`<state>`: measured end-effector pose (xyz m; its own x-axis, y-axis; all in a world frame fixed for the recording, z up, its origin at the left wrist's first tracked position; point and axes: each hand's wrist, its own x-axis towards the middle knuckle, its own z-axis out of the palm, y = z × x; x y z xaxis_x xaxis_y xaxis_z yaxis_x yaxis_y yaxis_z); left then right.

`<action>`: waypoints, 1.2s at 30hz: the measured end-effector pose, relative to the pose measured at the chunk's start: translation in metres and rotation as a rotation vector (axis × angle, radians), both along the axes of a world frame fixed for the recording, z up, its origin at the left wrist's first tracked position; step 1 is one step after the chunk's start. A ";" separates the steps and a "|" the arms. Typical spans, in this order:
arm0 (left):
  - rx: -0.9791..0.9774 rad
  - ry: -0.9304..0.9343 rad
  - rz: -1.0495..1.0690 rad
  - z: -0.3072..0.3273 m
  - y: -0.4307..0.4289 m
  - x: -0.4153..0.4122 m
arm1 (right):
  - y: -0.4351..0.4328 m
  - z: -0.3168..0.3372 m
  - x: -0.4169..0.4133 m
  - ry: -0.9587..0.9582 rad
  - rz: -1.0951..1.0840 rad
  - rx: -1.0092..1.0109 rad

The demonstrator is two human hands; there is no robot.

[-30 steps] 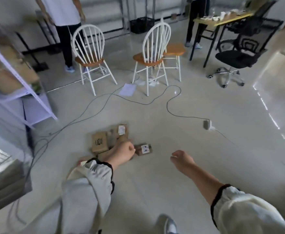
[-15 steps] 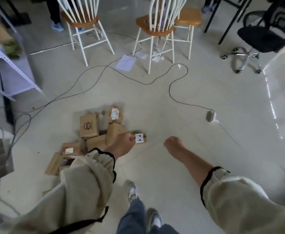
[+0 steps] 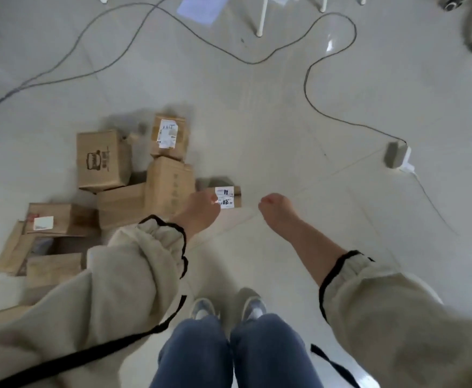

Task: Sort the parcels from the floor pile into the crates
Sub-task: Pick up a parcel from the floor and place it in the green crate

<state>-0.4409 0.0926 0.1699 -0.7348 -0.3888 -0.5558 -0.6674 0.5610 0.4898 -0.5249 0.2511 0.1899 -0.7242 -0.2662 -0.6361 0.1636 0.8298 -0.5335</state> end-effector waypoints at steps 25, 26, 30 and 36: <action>0.123 0.133 0.186 -0.404 -0.061 -0.044 | -0.049 -0.415 -0.071 -0.204 -0.215 -0.184; 0.146 0.154 0.215 -0.405 -0.064 -0.047 | -0.046 -0.413 -0.066 -0.336 -0.300 -0.271; 0.147 0.207 0.286 -0.402 -0.057 -0.056 | -0.032 -0.416 -0.033 -0.617 -0.308 -0.276; 0.254 0.272 0.375 -0.401 -0.046 -0.051 | -0.011 -0.409 -0.047 -0.471 0.205 0.051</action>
